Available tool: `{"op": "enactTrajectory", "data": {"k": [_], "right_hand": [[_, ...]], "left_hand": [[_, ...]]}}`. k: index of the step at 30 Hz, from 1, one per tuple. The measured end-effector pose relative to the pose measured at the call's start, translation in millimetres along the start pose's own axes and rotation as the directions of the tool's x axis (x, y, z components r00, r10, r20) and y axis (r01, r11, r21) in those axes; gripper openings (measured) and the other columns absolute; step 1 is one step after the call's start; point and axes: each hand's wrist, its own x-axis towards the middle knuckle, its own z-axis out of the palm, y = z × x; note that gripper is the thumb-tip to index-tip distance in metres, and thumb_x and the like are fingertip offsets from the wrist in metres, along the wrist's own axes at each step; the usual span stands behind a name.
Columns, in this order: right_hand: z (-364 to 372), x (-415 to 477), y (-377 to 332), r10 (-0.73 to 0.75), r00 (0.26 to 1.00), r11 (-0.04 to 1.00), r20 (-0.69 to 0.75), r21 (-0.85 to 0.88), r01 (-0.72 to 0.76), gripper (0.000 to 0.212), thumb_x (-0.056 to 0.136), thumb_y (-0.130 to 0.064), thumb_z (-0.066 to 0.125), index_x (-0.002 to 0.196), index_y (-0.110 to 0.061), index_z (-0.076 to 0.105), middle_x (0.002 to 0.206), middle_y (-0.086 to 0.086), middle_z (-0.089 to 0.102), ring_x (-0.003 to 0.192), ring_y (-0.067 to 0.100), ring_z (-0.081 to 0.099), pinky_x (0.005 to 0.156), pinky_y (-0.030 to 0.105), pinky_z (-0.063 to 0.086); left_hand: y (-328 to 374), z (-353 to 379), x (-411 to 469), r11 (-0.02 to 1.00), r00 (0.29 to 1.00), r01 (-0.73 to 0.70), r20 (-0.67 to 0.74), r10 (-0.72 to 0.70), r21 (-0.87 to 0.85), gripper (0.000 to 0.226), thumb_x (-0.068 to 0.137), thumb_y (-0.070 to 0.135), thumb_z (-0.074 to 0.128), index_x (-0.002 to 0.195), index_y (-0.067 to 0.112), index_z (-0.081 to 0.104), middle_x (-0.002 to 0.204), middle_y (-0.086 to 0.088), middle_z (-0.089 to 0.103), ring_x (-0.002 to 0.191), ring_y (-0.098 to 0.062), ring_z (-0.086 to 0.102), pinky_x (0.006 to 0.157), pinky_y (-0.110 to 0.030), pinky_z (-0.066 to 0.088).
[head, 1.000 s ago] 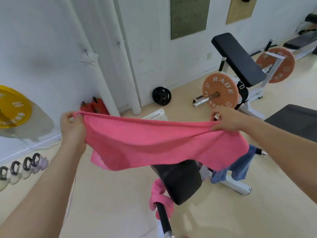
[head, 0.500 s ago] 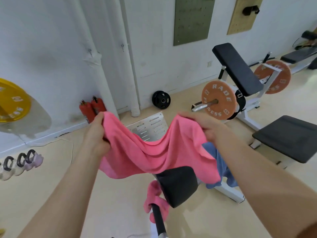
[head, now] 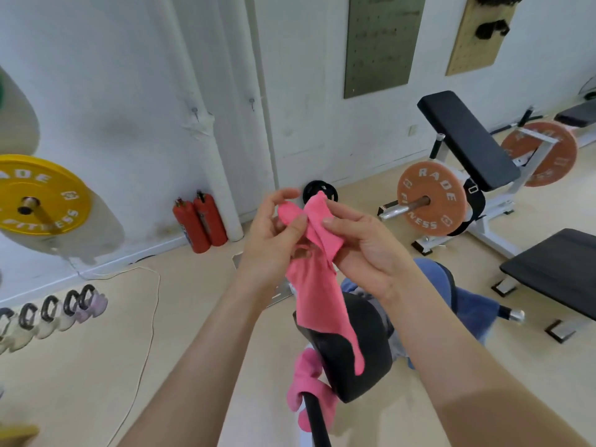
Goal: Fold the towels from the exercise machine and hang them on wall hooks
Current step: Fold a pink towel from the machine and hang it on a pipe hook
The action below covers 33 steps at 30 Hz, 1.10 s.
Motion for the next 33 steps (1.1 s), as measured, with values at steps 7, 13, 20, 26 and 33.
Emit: {"op": "enactTrajectory", "data": {"k": [7, 13, 20, 26, 33], "right_hand": [[2.3, -4.4, 10.3, -0.186, 0.979, 0.969, -0.078, -0.179, 0.17, 0.024, 0.093, 0.003, 0.047, 0.107, -0.001, 0.066, 0.101, 0.013, 0.073, 0.1, 0.021, 0.069, 0.092, 0.03, 0.054], [-3.8, -6.8, 0.3, -0.407, 0.904, 0.51, -0.135, -0.854, 0.102, 0.034, 0.093, 0.003, 0.048, 0.085, -0.019, 0.074, 0.083, 0.022, 0.072, 0.07, 0.02, 0.06, 0.069, 0.019, 0.049], [3.5, -14.6, -31.8, -0.288, 0.947, 0.481, -0.14, -0.877, 0.016, 0.011, 0.077, -0.012, 0.077, 0.088, -0.008, 0.076, 0.076, 0.005, 0.075, 0.066, 0.005, 0.067, 0.059, 0.015, 0.051], [2.2, -22.2, -32.6, -0.143, 0.979, 0.54, -0.145, -0.841, -0.046, 0.015, 0.089, -0.013, 0.065, 0.099, -0.012, 0.076, 0.093, 0.016, 0.075, 0.087, 0.024, 0.069, 0.089, 0.045, 0.056], [6.1, -28.8, -27.7, -0.166, 0.983, 0.528, -0.072, -0.849, 0.027, 0.019, 0.092, -0.005, 0.058, 0.097, -0.013, 0.075, 0.088, 0.005, 0.076, 0.085, 0.012, 0.071, 0.084, 0.022, 0.056]], "left_hand": [[-4.7, -0.4, -6.6, 1.0, 0.999, -0.006, 0.035, 0.006, 0.006, 0.026, 0.093, -0.011, 0.045, 0.108, 0.004, 0.059, 0.101, -0.011, 0.072, 0.096, -0.021, 0.07, 0.084, -0.026, 0.056], [-0.1, -13.0, -4.1, 0.815, 0.971, -0.192, -0.014, 0.239, 0.546, 0.026, 0.091, 0.014, 0.061, 0.09, 0.038, 0.07, 0.081, 0.015, 0.065, 0.081, -0.001, 0.061, 0.075, -0.016, 0.045], [26.2, -7.2, -15.2, 0.947, 0.985, -0.151, 0.122, 0.121, 0.283, 0.018, 0.074, 0.004, 0.076, 0.078, 0.022, 0.076, 0.074, 0.008, 0.075, 0.072, -0.002, 0.068, 0.068, -0.015, 0.051], [19.1, 1.6, -17.5, 0.911, 0.982, -0.187, 0.082, 0.169, 0.368, 0.016, 0.076, 0.009, 0.076, 0.081, 0.024, 0.076, 0.079, 0.011, 0.075, 0.078, -0.003, 0.07, 0.074, -0.017, 0.053], [20.5, 8.4, -14.7, 0.894, 0.981, -0.176, 0.001, 0.192, 0.412, 0.016, 0.069, 0.014, 0.083, 0.071, 0.026, 0.073, 0.066, 0.009, 0.072, 0.063, -0.003, 0.064, 0.062, -0.017, 0.051]]}}
